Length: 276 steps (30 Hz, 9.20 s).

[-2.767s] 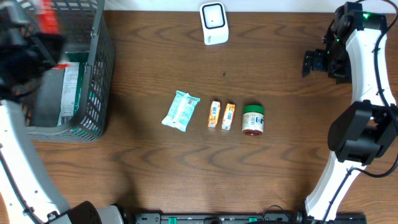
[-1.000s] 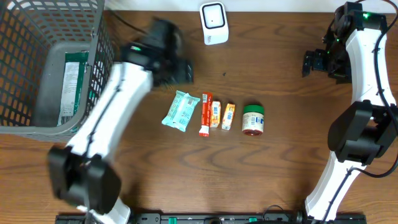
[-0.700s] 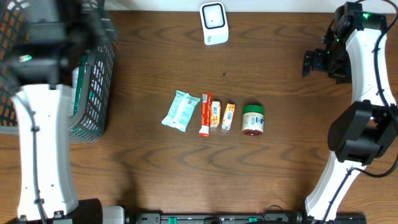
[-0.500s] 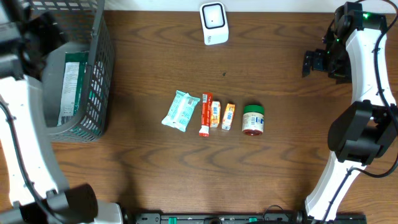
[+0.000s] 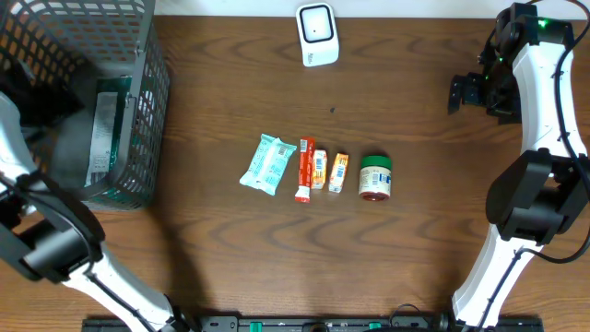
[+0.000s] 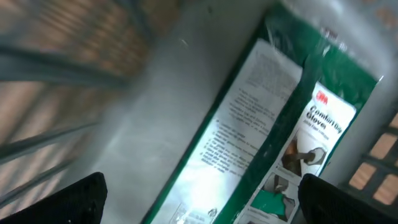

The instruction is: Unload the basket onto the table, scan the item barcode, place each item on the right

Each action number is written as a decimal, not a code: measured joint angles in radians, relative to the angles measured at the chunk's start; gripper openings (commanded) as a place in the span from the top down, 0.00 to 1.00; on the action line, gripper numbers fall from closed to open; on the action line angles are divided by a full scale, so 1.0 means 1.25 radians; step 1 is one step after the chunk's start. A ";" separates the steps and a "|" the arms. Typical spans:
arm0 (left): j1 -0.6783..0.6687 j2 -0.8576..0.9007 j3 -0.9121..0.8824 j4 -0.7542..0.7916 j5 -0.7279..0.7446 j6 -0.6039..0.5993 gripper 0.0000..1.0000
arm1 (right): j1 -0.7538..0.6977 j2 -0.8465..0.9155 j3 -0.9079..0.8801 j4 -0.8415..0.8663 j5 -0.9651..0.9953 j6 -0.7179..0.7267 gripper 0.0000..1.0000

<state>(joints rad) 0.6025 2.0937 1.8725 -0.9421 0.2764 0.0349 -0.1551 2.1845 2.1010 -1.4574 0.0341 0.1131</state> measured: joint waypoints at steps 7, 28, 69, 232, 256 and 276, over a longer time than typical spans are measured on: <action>-0.010 0.090 0.000 -0.008 0.045 0.026 0.02 | 0.000 0.000 0.000 0.000 0.000 0.000 0.01; -0.037 0.178 0.016 -0.060 0.241 0.074 0.70 | 0.000 0.000 0.000 0.000 0.000 0.000 0.01; -0.315 -0.593 0.011 -0.200 0.135 -0.133 0.93 | 0.000 0.000 0.000 0.000 0.000 0.000 0.01; -0.402 -0.381 -0.418 0.679 -0.287 -0.066 0.73 | 0.000 0.000 0.000 0.000 0.000 0.000 0.01; -0.602 -0.583 -0.419 0.208 -0.189 -0.177 0.17 | 0.000 0.000 0.000 0.000 0.000 0.000 0.01; -0.602 -0.583 -0.419 0.152 -0.187 -0.177 0.17 | 0.000 0.000 0.000 0.000 0.000 0.000 0.01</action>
<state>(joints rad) -0.1497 1.3655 1.3483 -0.7517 0.0429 -0.1867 -0.1551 2.1845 2.1010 -1.4570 0.0341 0.1127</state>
